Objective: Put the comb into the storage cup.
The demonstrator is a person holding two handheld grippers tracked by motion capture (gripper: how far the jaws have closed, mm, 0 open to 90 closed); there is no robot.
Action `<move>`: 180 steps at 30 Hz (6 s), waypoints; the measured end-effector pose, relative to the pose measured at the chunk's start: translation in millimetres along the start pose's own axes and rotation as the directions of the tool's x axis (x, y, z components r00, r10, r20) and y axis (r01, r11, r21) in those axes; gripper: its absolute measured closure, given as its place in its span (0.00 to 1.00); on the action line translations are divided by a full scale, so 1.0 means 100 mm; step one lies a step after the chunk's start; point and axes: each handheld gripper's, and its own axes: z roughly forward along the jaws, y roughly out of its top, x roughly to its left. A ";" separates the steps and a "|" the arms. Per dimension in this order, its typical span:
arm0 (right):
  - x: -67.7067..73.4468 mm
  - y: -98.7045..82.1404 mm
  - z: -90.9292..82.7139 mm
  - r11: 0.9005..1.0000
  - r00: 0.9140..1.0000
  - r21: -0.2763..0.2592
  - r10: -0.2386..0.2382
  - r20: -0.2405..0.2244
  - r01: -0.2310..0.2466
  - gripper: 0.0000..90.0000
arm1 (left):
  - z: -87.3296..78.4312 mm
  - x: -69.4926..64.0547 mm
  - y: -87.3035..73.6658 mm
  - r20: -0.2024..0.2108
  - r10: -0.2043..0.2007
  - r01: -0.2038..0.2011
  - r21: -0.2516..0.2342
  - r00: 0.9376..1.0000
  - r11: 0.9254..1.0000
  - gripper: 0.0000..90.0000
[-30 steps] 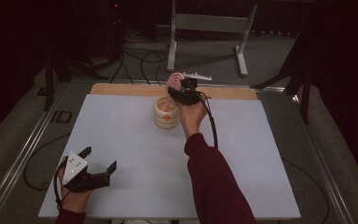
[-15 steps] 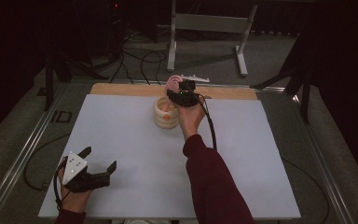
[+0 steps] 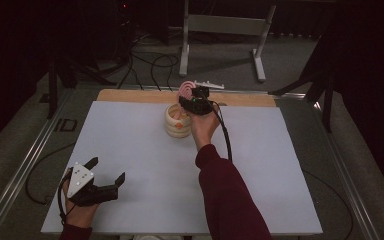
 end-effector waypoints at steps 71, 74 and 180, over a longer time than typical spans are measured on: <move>-0.15 -0.08 0.01 0.999 0.999 -0.002 0.043 0.003 -0.043 0.70 | 0.03 -0.02 -0.01 0.003 0.005 -0.005 0.010 1.000 1.000 0.00; -0.16 -0.08 0.01 0.999 0.999 0.000 0.037 0.010 -0.037 0.69 | 0.03 -0.02 -0.02 0.004 0.004 -0.004 0.010 1.000 1.000 0.00; -1.01 -0.62 -1.26 0.979 0.980 0.048 -0.199 0.005 0.198 0.10 | 0.09 -0.03 -0.01 -0.008 0.003 -0.003 0.023 1.000 1.000 0.00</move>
